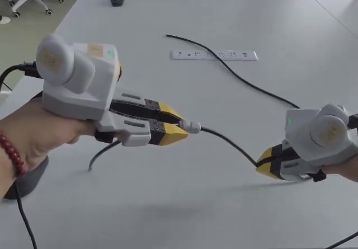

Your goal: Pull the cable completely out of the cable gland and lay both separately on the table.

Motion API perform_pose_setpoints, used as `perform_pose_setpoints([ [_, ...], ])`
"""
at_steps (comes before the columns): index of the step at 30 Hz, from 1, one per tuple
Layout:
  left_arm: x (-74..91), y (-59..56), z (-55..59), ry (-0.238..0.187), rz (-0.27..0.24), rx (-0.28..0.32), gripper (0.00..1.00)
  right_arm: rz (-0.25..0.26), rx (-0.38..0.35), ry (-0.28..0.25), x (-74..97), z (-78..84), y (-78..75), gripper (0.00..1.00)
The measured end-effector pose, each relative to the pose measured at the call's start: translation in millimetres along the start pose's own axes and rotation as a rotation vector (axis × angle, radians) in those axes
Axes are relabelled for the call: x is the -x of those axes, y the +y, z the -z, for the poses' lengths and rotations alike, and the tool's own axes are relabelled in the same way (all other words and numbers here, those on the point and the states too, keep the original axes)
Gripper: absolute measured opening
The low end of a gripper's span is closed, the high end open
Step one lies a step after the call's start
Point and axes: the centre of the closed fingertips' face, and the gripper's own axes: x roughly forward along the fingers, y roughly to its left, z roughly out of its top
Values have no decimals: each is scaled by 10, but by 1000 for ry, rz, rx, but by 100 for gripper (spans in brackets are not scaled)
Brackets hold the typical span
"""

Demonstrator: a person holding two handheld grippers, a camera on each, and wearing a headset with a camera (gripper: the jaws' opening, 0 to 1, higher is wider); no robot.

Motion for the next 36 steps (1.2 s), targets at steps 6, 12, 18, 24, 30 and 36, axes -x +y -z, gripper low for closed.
perform_pose_setpoints([
  [6, -22, -7, -21, -6, 0, 0, 16, 7, -13, -5, 8, 3, -7, 0],
  [12, -29, -24, -39, -12, 2, 1, 16, 2, -39, -21, 17, -14, 5, 2],
  [18, -41, -32, -28, -10, 3, 2, 16, 7, -45, -54, 48, -136, 55, 12],
  [24, -63, -34, 0, -1, 2, 2, 16, 13, -25, -120, 140, -391, 124, 12],
  [30, -88, -13, 37, 11, -6, 7, 16, 13, -2, -211, 310, -778, 223, 12],
  [36, -105, -15, 61, 17, -4, 10, 16, 13, 41, -273, 455, -1075, 283, 12],
])
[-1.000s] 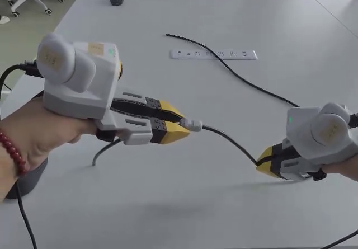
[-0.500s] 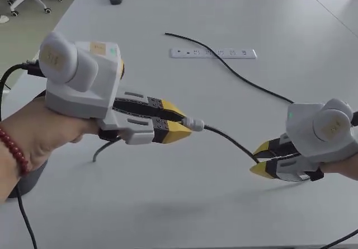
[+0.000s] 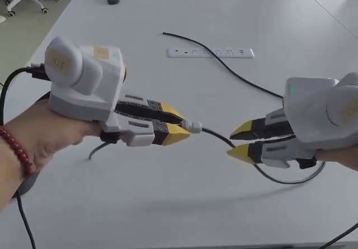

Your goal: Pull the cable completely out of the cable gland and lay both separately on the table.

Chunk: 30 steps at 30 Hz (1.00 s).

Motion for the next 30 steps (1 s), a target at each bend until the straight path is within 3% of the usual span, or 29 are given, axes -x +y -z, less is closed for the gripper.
perform_pose_setpoints([
  [5, -6, 0, 7, 2, 2, -1, 16, 2, 40, -16, -2, -141, 15, 12],
  [24, -28, -43, -1, 3, 16, -7, 16, -23, 86, -40, -94, -388, 33, 10],
  [30, -30, -53, -17, -2, 21, -9, 16, -38, 107, -30, -130, -400, 63, 6],
])
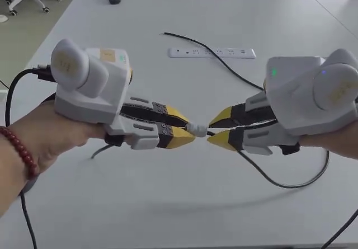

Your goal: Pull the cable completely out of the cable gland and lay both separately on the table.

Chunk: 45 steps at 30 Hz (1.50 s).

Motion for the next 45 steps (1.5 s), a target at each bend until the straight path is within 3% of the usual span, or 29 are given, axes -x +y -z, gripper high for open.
perform_pose_setpoints([
  [4, 2, 5, 8, 3, -1, -1, 16, -6, 11, -5, -6, -23, 9, 0],
  [13, -18, 11, 19, 8, -1, -7, 16, -10, 20, -1, -8, 10, 5, 0],
  [22, -2, 37, 74, 24, -6, -13, 16, -20, -3, 31, -33, 200, -2, 0],
  [32, 12, 52, 132, 36, -9, -13, 16, -29, -62, 122, -84, 664, 6, 0],
  [38, 89, 90, 87, 22, -22, -12, 16, -25, -94, 221, -67, 1124, -13, 0],
  [45, 150, 117, 100, 23, -33, -10, 16, -10, -108, 309, -7, 1485, -69, 0],
])
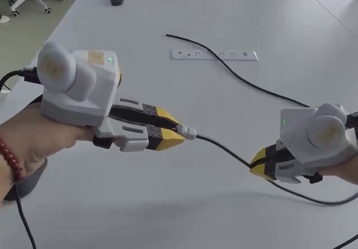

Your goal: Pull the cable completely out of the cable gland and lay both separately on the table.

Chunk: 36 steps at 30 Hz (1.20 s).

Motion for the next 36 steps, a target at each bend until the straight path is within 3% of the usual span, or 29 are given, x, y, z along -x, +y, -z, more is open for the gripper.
perform_pose_setpoints([
  [8, -3, -12, -6, -3, -2, 2, 16, -4, -23, -6, -3, 14, -2, 0],
  [15, 23, -20, -37, -11, -9, 3, 16, 10, -32, 32, -15, 167, -51, 0],
  [26, -44, -53, -36, -4, -1, 3, 16, 8, -56, 34, -80, 250, -69, 0],
  [34, -89, -55, -59, -11, -4, 7, 16, 13, -62, 39, -80, 264, -60, 0],
  [36, -101, -46, -56, -10, -6, 9, 16, 21, -74, 10, -62, 184, -68, 5],
])
